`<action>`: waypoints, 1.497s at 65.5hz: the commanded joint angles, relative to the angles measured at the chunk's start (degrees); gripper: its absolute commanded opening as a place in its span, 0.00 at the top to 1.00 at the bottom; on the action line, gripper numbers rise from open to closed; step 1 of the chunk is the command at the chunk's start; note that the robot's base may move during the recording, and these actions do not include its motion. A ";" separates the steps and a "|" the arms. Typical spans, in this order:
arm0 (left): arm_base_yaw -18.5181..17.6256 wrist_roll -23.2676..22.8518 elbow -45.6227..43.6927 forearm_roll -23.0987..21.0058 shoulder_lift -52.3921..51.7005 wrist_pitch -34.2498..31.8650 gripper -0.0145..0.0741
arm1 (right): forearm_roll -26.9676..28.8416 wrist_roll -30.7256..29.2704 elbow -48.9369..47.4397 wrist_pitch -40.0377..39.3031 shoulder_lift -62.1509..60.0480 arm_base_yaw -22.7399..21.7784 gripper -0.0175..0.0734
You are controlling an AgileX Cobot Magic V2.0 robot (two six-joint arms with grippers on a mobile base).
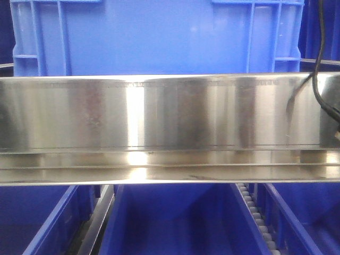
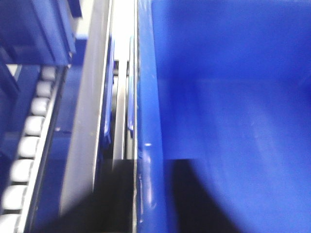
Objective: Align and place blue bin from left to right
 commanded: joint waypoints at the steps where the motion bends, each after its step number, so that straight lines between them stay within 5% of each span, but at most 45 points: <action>1: -0.61 -0.04 -0.21 0.17 0.97 -1.00 0.44 | -0.56 0.04 -0.54 0.18 -0.53 -0.02 0.48; 18: -0.61 -2.38 -0.21 3.85 3.47 -1.00 0.47 | -0.56 0.04 -0.54 1.18 -0.53 -0.02 0.48; 98: -0.61 -3.49 -0.21 3.74 6.30 1.21 0.47 | -0.56 0.04 -0.40 0.26 -0.53 -0.02 0.48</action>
